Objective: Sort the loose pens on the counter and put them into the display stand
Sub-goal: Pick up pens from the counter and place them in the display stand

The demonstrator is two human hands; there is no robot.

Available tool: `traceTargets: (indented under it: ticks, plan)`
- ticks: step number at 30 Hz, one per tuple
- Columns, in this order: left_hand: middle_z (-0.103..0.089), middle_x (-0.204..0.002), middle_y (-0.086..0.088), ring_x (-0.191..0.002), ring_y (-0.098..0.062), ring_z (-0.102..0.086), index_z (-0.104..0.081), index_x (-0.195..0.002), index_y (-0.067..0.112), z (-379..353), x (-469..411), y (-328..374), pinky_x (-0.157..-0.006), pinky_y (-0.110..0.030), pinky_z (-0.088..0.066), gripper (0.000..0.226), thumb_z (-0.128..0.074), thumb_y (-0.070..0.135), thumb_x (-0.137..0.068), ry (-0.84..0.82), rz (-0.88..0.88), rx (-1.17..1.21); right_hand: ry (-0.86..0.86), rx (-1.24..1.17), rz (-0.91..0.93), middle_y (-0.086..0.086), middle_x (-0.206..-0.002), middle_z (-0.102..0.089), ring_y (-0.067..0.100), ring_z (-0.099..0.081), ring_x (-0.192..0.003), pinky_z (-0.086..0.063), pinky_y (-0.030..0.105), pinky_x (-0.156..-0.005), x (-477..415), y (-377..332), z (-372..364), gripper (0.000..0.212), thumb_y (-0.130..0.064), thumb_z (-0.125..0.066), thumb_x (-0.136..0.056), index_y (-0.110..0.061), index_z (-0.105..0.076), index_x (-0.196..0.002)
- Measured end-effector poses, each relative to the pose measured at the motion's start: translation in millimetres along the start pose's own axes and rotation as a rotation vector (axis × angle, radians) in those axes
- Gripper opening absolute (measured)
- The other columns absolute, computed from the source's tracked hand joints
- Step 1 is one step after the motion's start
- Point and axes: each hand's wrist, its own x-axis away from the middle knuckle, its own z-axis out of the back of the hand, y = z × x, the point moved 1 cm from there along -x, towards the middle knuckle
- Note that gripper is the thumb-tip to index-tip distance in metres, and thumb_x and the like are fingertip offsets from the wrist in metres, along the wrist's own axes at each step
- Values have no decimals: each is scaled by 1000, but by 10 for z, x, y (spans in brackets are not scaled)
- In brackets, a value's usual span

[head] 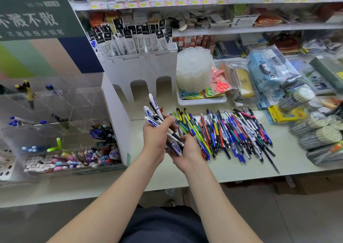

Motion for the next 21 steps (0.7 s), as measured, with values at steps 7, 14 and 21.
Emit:
traceTargets:
  ticks: [7,14,21]
  plan:
    - [-66,-72,-10,-62,-21,-65,-68,-99,8,33,9,97,-64,-39,-61,15,-75,21,-96,-46,-77,-280,39,396,173,7,-111,-79,25,-70,-107,-56,46,-101,52,-68,-28,31,-21,-47,-106,-17,-76,-113]
    - [-63,-69,-12,-53,-25,-55,-67,-95,5,327,64,320,-55,-35,-50,9,-74,8,-89,-452,108,-528,-236,594,659,5,-106,-80,20,-78,-96,-61,33,-76,146,-315,-272,31,-41,-61,-106,-18,-73,-123]
    - [-76,-93,-17,-69,-27,-67,-65,-109,3,540,123,361,-57,-32,-51,24,-80,15,-93,-531,202,-533,-26,518,790,13,-76,-60,13,-57,-72,-49,33,-68,67,-380,-323,36,-42,-63,-105,-10,-76,-96]
